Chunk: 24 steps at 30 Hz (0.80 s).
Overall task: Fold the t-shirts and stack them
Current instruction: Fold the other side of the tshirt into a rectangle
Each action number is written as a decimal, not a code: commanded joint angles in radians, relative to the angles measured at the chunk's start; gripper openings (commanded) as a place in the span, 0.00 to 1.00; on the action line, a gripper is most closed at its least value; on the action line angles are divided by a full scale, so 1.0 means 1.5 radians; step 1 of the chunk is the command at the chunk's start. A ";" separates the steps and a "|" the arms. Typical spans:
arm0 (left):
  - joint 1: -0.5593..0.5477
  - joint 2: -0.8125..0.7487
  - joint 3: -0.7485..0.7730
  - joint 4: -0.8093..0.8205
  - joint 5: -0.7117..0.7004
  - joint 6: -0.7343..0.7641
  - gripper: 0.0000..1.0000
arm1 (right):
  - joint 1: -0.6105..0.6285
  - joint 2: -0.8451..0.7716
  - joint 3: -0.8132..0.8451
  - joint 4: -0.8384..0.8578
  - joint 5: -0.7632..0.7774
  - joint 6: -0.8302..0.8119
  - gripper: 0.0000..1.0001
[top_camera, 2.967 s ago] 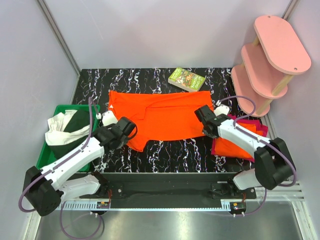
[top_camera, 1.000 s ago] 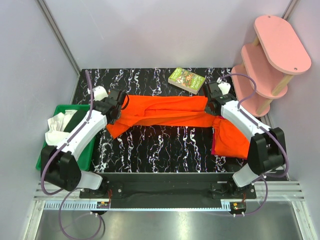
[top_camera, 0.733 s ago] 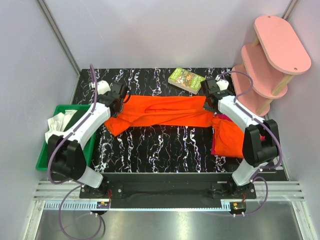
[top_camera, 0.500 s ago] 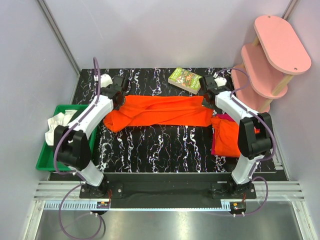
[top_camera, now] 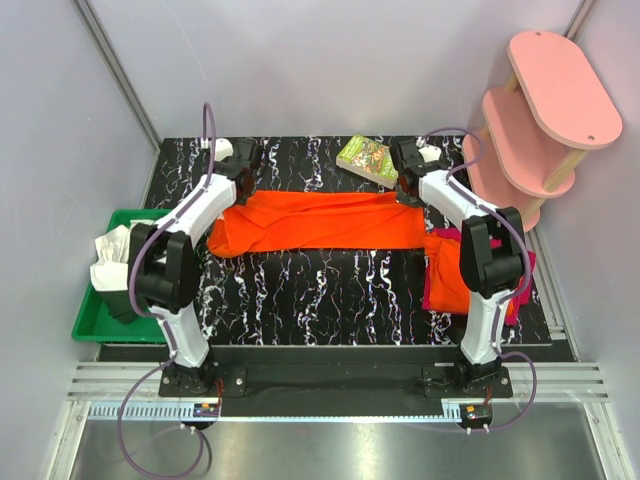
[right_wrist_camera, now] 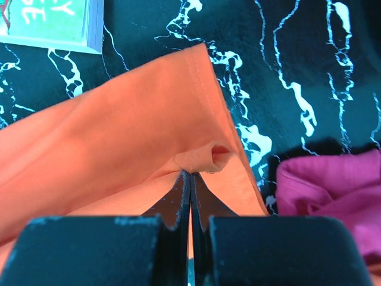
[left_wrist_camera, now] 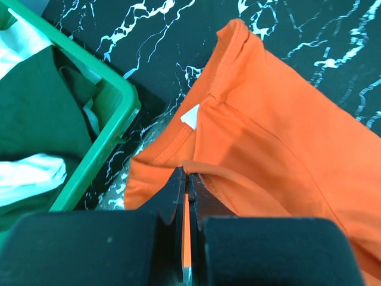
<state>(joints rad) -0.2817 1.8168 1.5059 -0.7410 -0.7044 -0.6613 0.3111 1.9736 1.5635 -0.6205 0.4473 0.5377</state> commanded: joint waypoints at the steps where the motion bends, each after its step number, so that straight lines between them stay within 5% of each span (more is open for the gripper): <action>1: 0.018 0.027 0.039 0.037 0.000 0.037 0.00 | -0.007 0.030 0.049 0.009 0.001 -0.017 0.00; 24: 0.059 0.111 0.110 0.046 0.052 0.072 0.00 | -0.038 0.101 0.090 0.008 0.003 -0.024 0.00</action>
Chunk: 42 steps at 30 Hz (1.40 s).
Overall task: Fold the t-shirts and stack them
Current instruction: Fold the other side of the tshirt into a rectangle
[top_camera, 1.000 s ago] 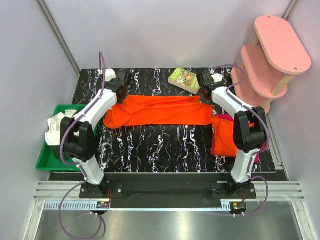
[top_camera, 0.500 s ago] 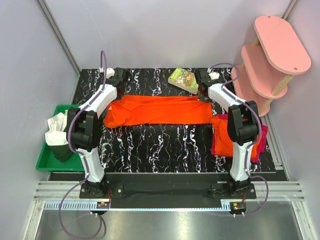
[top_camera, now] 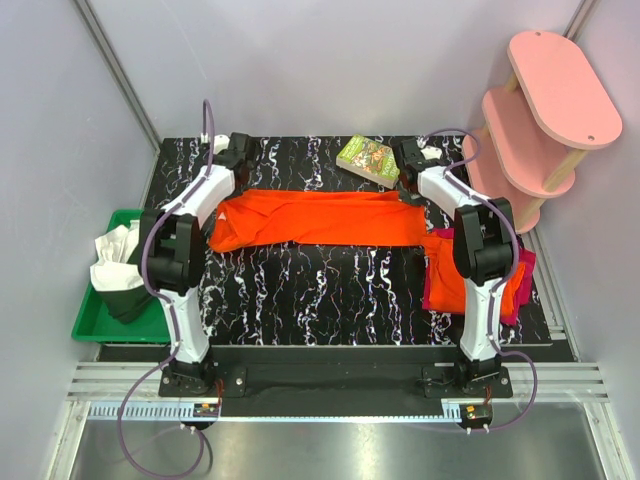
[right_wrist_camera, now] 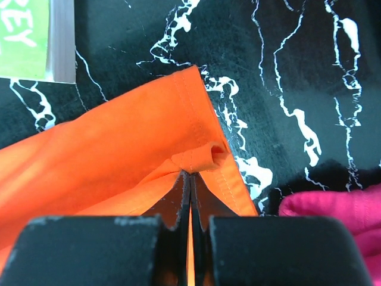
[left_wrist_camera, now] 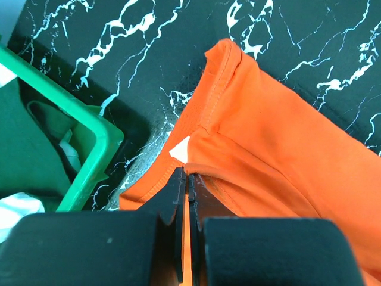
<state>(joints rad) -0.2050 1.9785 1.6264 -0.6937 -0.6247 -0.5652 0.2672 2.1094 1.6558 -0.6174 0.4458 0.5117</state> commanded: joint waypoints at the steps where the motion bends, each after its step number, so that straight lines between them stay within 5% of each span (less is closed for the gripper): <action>1: 0.009 0.004 0.028 0.016 -0.001 0.007 0.00 | -0.008 0.014 0.031 0.006 0.004 -0.007 0.00; 7: 0.016 0.015 0.030 0.007 -0.001 -0.007 0.03 | -0.008 0.032 0.046 0.005 -0.006 -0.011 0.00; 8: 0.017 0.016 0.031 0.006 0.000 -0.012 0.18 | -0.006 0.029 0.047 0.006 -0.005 -0.011 0.03; 12: 0.018 -0.023 0.027 0.006 0.008 -0.020 0.60 | -0.005 -0.016 0.039 0.013 0.009 -0.009 0.50; 15: 0.017 -0.054 0.021 0.005 0.028 -0.028 0.75 | 0.006 -0.066 0.027 0.013 0.006 -0.011 0.59; 18: 0.002 -0.106 -0.008 0.007 0.036 -0.038 0.77 | 0.032 -0.109 0.002 0.013 0.012 -0.009 0.61; 23: -0.072 -0.159 -0.100 0.028 0.055 -0.049 0.73 | 0.072 -0.141 -0.100 0.034 -0.058 0.013 0.46; 28: -0.104 -0.157 -0.203 0.062 0.115 -0.086 0.70 | 0.099 -0.127 -0.168 0.064 -0.091 0.022 0.43; 42: -0.118 -0.144 -0.298 0.096 0.142 -0.099 0.66 | 0.099 -0.050 -0.144 0.074 -0.095 0.038 0.42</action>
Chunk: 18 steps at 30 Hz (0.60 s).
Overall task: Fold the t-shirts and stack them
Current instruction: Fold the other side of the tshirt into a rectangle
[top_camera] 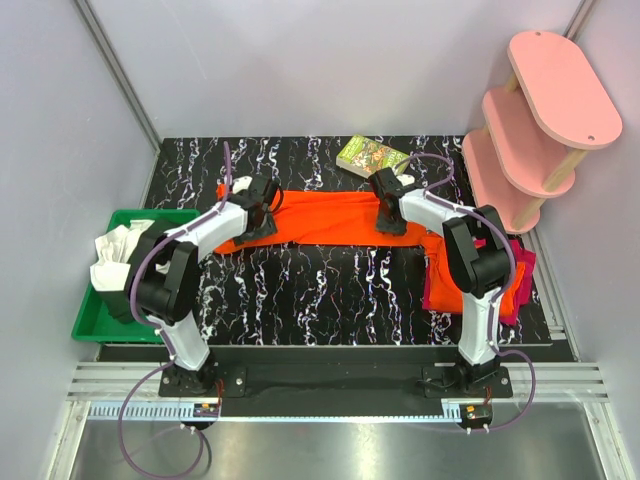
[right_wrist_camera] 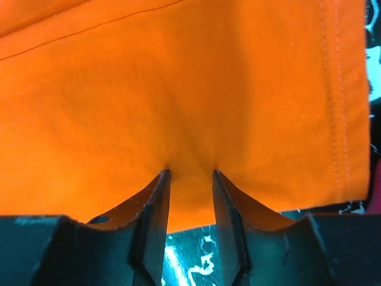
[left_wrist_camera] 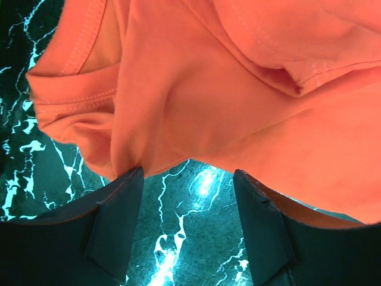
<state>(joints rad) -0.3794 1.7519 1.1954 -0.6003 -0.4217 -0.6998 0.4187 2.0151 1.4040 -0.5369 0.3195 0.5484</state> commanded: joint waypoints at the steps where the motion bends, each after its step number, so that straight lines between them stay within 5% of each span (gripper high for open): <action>1: -0.002 0.007 -0.013 0.035 0.006 -0.009 0.66 | -0.002 0.016 0.023 0.020 -0.009 0.015 0.42; 10: 0.022 0.106 0.039 -0.078 -0.026 -0.056 0.59 | -0.004 0.038 -0.006 0.017 -0.020 0.040 0.41; 18: 0.026 0.093 -0.010 -0.085 -0.014 -0.071 0.57 | -0.004 -0.001 -0.065 0.001 -0.025 0.066 0.40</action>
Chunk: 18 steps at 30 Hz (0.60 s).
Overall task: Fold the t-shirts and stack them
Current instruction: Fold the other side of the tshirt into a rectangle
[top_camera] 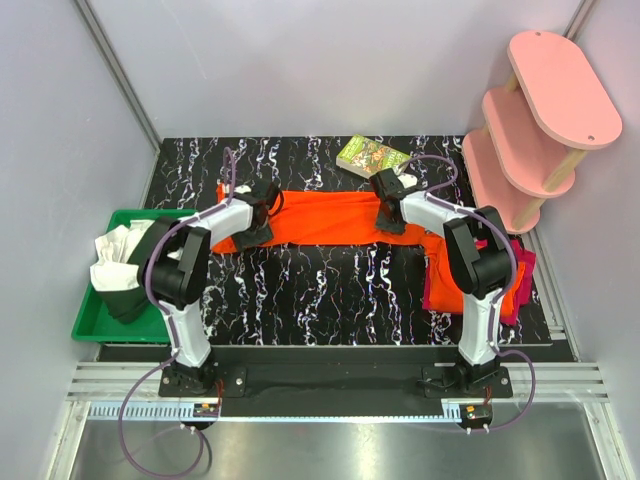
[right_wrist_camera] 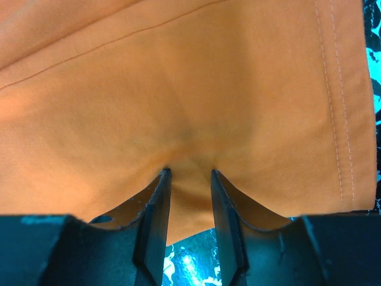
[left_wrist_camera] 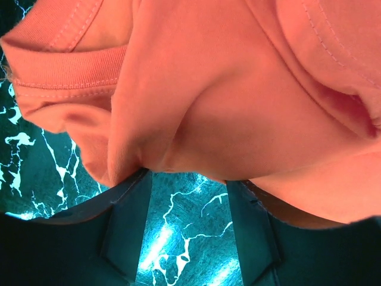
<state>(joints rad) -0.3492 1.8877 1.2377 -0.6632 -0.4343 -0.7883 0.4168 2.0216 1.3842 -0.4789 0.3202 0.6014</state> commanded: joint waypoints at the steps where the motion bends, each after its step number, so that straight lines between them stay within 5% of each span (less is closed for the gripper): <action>1: 0.006 -0.007 -0.044 -0.044 -0.002 -0.012 0.57 | -0.003 -0.009 -0.058 -0.040 -0.028 0.033 0.40; 18: -0.022 -0.200 -0.226 -0.046 0.024 -0.026 0.57 | 0.021 -0.152 -0.198 -0.086 -0.039 0.061 0.40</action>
<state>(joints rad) -0.3851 1.6394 0.9440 -0.6651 -0.4023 -0.8280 0.4309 1.8267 1.1397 -0.5140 0.2680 0.6762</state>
